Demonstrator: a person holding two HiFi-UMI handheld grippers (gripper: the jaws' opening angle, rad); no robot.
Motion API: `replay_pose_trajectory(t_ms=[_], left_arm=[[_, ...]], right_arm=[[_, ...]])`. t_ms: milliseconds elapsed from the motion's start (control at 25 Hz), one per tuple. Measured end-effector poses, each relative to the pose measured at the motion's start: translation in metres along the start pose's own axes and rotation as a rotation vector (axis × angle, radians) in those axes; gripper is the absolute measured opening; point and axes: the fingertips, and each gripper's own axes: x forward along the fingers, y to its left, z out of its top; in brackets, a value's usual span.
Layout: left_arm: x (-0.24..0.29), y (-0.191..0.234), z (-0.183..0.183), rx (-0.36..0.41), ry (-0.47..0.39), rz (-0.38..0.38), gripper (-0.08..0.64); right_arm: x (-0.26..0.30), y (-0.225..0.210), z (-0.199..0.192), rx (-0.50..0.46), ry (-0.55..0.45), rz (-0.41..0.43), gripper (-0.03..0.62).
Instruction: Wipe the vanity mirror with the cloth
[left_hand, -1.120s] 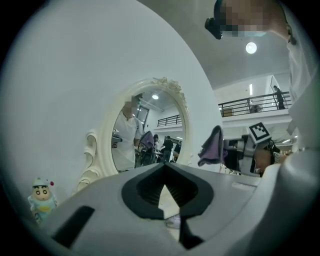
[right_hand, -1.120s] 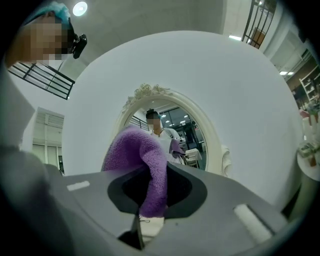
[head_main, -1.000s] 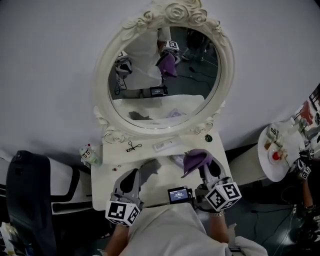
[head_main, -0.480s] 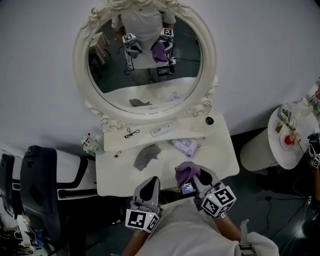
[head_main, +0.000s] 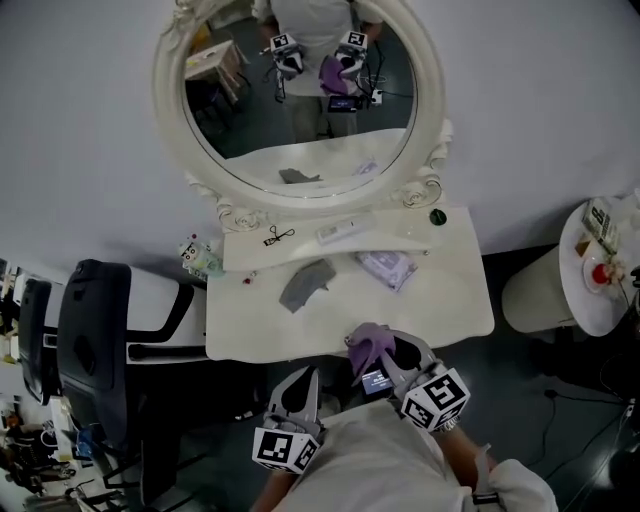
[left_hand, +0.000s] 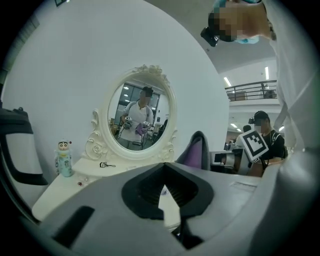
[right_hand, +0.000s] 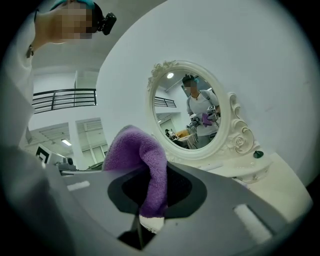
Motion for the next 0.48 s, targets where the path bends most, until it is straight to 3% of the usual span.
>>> replay_pose_trajectory(t_ms=[280, 480], left_arm=[[-0.038, -0.009, -0.002, 0.056, -0.016, -0.192, 0.003], [-0.109, 0.026, -0.015, 0.049, -0.02, -0.313, 0.003]], right_arm=[[-0.019, 0.04, -0.016, -0.044, -0.02, -0.105, 0.061], [-0.015, 0.098, -0.038, -0.047, -0.076, -0.243, 0.061]])
